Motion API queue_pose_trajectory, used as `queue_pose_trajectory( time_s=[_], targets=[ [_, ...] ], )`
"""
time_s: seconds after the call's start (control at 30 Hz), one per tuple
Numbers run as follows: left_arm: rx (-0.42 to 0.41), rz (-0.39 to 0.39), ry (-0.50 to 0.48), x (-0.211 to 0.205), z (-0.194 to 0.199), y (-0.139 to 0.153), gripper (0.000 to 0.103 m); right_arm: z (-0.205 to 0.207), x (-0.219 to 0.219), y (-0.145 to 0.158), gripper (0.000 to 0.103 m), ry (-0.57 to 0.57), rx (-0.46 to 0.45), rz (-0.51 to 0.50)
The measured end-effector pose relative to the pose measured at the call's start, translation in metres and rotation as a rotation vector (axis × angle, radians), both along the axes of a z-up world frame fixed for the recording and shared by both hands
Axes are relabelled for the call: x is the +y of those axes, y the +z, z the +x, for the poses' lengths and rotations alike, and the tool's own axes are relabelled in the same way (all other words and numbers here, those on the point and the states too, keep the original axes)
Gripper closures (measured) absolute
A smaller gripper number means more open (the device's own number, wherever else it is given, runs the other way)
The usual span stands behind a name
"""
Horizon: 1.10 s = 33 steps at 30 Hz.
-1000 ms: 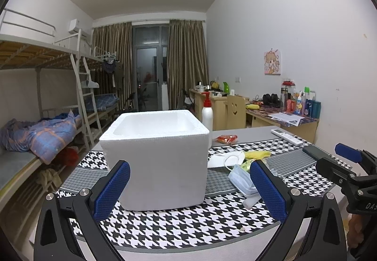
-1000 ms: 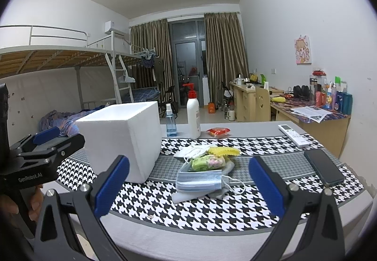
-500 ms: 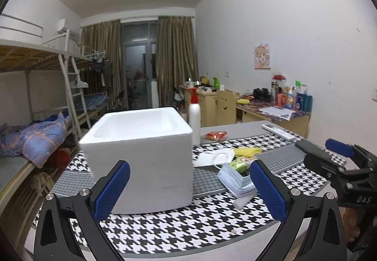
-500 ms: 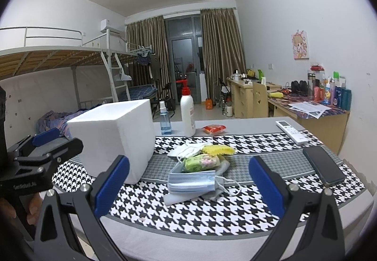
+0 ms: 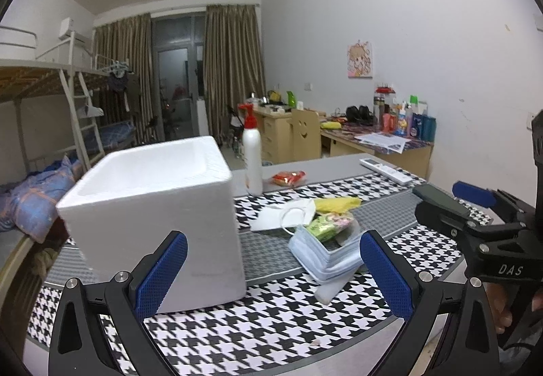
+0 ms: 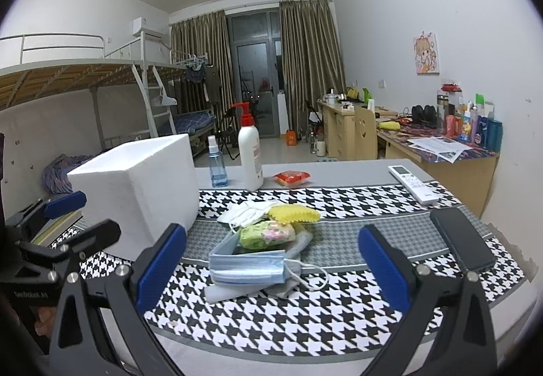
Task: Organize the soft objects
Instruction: 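Move both tools toward the blue mask and yellow foam net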
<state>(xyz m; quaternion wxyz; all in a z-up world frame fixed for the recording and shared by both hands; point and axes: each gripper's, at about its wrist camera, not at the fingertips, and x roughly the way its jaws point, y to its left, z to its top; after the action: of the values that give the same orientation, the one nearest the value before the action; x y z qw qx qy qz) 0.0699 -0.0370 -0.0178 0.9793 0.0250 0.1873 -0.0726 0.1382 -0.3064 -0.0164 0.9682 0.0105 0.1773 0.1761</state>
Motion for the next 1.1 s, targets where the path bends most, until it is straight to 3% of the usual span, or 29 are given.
queue_pose_trajectory(
  time_s=[1.1],
  targets=[
    [0.185,0.011,-0.05,-0.051,0.054,-0.022,0.001,0.056,-0.023,-0.004,0.001,0.032,0.107,-0.023]
  ],
)
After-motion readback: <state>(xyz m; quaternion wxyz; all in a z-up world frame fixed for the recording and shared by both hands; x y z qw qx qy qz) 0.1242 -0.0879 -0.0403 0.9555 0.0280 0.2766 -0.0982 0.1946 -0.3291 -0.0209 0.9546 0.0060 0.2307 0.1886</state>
